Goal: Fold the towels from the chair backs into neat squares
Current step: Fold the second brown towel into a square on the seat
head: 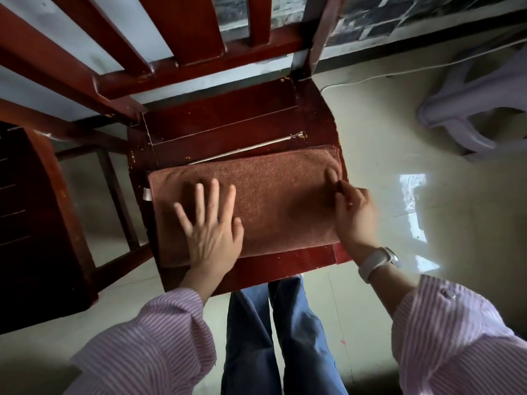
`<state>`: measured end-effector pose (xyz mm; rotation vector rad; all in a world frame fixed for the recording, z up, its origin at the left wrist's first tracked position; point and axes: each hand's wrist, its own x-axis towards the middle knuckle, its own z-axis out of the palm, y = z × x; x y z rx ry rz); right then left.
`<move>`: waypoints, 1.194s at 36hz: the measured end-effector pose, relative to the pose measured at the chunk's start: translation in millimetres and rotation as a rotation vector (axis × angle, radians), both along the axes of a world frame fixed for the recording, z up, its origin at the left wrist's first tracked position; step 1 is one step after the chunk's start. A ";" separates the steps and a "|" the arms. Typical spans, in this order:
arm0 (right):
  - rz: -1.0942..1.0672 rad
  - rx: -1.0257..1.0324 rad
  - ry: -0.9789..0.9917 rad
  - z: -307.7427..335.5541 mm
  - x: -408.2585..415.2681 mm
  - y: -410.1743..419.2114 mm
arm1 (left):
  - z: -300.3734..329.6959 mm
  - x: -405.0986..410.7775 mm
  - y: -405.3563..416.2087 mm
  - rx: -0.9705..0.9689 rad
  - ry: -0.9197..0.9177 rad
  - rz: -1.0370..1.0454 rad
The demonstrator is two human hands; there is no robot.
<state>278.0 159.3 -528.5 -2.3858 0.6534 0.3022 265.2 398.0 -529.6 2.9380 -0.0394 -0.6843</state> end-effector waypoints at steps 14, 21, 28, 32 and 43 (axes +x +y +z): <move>0.836 -0.439 0.037 -30.7 48.9 -4.0 | -8.0 12.2 -32.9 0.034 0.129 -0.193; 0.416 -0.049 -0.072 -14.8 61.6 -7.4 | -14.7 9.7 -28.3 0.021 0.089 -0.210; -0.137 0.020 0.068 -1.4 32.8 -8.8 | -14.7 9.8 -29.4 0.026 0.113 -0.196; -0.189 0.040 0.182 -1.5 25.6 -6.1 | -13.9 11.1 -28.8 0.031 0.103 -0.205; -0.163 0.022 0.371 -8.8 28.2 7.8 | -16.3 10.5 -28.0 0.036 0.100 -0.197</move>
